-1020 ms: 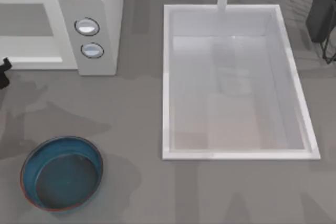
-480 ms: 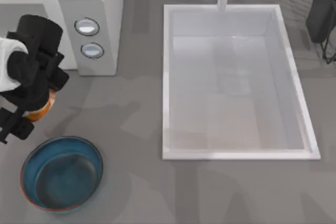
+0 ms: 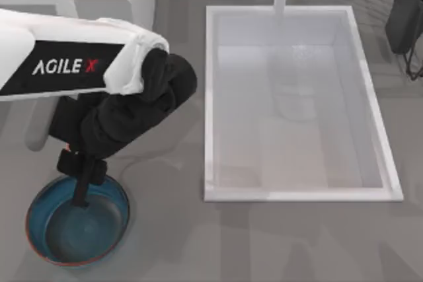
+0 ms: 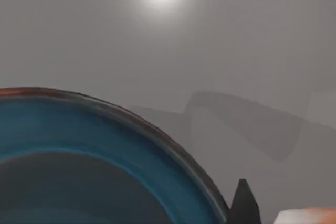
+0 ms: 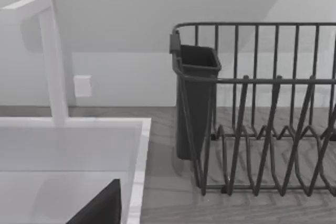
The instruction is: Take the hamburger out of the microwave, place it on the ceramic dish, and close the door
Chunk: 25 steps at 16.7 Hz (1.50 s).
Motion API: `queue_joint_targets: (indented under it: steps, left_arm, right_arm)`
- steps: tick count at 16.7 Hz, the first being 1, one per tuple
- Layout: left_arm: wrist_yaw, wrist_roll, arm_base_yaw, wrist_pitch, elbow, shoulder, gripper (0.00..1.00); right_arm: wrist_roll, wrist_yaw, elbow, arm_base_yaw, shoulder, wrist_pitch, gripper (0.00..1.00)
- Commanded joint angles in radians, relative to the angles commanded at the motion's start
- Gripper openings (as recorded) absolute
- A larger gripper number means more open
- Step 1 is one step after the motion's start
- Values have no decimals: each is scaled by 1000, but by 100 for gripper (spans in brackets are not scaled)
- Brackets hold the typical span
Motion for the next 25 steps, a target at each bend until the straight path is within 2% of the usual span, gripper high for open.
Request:
queue_joint_targets:
  steps: [5, 9, 17, 22, 25]
  left_arm:
    - [-84, -426, -167, -350, 122, 183, 0]
    - [-118, -620, -244, -513, 174, 277, 0]
    - [-130, -652, -252, -537, 182, 292, 0]
    - [-178, -611, -195, -396, 55, 282, 0]
    - [-192, -600, -179, -367, 25, 279, 0]
  right_arm:
    - [0, 0, 0, 0, 0, 0, 100]
    - [0, 0, 0, 0, 0, 0, 100]
    - [0, 0, 0, 0, 0, 0, 100]
    - [0, 0, 0, 0, 0, 0, 100]
    - [0, 0, 0, 0, 0, 0, 100]
